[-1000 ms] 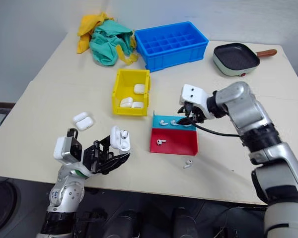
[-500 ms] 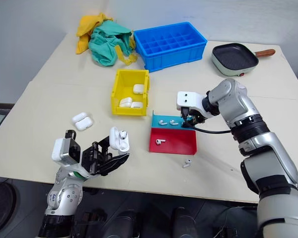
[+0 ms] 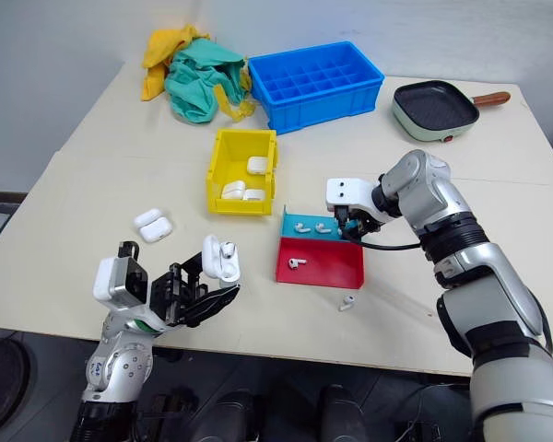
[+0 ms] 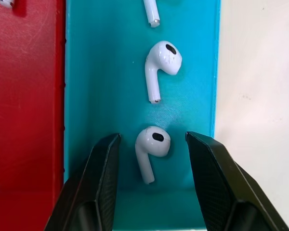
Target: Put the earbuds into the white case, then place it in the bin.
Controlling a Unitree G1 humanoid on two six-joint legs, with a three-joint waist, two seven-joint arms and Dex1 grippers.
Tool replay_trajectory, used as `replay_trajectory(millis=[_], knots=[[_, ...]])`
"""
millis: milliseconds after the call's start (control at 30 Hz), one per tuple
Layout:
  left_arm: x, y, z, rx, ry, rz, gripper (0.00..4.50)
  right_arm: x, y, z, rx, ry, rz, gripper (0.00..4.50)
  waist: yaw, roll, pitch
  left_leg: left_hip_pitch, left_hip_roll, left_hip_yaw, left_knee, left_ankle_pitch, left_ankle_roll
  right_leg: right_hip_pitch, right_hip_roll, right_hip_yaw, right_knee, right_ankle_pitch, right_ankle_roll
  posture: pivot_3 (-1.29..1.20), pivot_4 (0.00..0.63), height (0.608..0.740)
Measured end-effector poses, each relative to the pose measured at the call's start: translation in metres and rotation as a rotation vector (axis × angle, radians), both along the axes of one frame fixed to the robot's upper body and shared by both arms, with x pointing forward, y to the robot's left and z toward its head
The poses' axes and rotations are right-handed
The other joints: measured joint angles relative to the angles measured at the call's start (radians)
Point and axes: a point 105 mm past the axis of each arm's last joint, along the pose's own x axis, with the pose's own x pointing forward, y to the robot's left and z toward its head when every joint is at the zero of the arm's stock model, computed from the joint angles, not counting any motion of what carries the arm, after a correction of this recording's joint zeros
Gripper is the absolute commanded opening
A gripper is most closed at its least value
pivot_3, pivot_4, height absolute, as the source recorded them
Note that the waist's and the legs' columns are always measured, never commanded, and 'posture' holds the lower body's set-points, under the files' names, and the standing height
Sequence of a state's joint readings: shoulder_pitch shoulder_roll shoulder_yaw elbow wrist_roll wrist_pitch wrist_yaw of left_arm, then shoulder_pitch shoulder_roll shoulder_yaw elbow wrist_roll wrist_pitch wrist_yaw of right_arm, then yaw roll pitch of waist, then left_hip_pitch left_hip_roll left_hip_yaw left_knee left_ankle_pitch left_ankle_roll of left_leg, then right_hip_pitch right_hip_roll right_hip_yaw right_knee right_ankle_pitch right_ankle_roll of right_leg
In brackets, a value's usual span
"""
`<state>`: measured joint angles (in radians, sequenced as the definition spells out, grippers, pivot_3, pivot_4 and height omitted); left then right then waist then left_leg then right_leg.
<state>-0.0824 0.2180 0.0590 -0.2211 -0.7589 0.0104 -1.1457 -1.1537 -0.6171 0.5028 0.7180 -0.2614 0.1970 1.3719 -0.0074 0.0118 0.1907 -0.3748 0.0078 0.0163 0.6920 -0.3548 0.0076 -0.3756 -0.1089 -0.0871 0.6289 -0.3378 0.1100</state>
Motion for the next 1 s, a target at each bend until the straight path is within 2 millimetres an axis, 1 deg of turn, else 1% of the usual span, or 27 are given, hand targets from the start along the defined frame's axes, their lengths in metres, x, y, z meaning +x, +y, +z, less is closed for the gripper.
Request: replay_trajectory(millis=[100,200,300,333,667,833,867,933,1000], knots=[[0.000,0.000,0.001,0.000,-0.002,0.000,2.78,0.001,-0.001,0.000,-0.007,0.004,-0.007,2.17,0.000,0.000,0.000,0.000,0.000,0.000,0.001,0.000,0.000,0.000,0.000,0.000,0.000,0.000,0.000,0.00,0.150,0.740],[0.001,0.000,0.002,0.000,-0.006,0.000,2.78,0.002,-0.001,0.000,-0.009,0.012,-0.012,1.59,0.000,0.000,0.000,0.000,0.000,0.000,0.001,0.000,0.000,0.000,0.000,0.000,0.000,0.000,0.000,0.00,0.150,0.740],[0.001,0.000,0.002,0.000,-0.007,0.000,2.78,0.002,-0.001,-0.001,-0.009,0.017,-0.011,0.55,0.000,0.000,0.000,0.000,0.000,0.000,0.001,0.000,0.000,0.000,0.000,0.000,0.000,0.000,0.000,0.00,0.150,0.740],[0.001,-0.001,0.002,0.000,-0.008,0.000,2.78,0.002,0.000,-0.001,-0.009,0.017,-0.011,0.41,0.000,0.000,0.000,0.000,0.000,0.000,0.001,0.000,0.000,0.000,0.000,0.000,0.001,0.000,0.000,0.00,0.150,0.740],[0.002,0.000,0.004,0.004,-0.014,0.004,2.78,0.002,0.000,-0.001,-0.001,0.018,-0.014,0.41,0.000,0.000,0.000,0.000,0.000,0.000,0.002,0.000,0.000,0.000,0.000,0.000,0.001,0.000,0.000,0.00,0.150,0.740],[0.003,-0.002,0.006,0.000,-0.023,-0.002,2.78,-0.003,0.002,0.000,0.079,0.021,-0.010,0.41,0.001,0.000,0.000,0.000,0.000,0.000,0.001,0.000,0.000,0.000,0.000,0.000,0.001,0.000,0.000,0.00,0.150,0.740],[0.004,-0.003,0.007,-0.003,-0.026,-0.005,2.78,-0.005,0.004,0.003,0.112,0.022,-0.008,0.41,0.002,0.000,0.000,0.000,0.000,0.000,0.001,0.000,0.000,0.000,0.000,0.000,0.001,0.000,0.000,0.00,0.150,0.740],[0.004,-0.006,0.010,-0.009,-0.037,-0.021,2.78,-0.010,0.001,0.019,0.204,0.008,-0.018,0.41,0.007,0.000,0.000,-0.001,0.000,-0.002,0.002,0.000,0.000,0.000,0.000,-0.001,0.001,0.000,0.000,0.00,0.150,0.740],[0.004,-0.011,0.013,-0.016,-0.053,-0.044,2.78,-0.018,-0.004,0.046,0.350,-0.036,-0.013,0.41,0.011,0.000,0.000,-0.002,-0.001,-0.004,0.002,0.000,0.000,0.001,-0.001,-0.003,0.000,0.000,0.000,0.00,0.150,0.740]])
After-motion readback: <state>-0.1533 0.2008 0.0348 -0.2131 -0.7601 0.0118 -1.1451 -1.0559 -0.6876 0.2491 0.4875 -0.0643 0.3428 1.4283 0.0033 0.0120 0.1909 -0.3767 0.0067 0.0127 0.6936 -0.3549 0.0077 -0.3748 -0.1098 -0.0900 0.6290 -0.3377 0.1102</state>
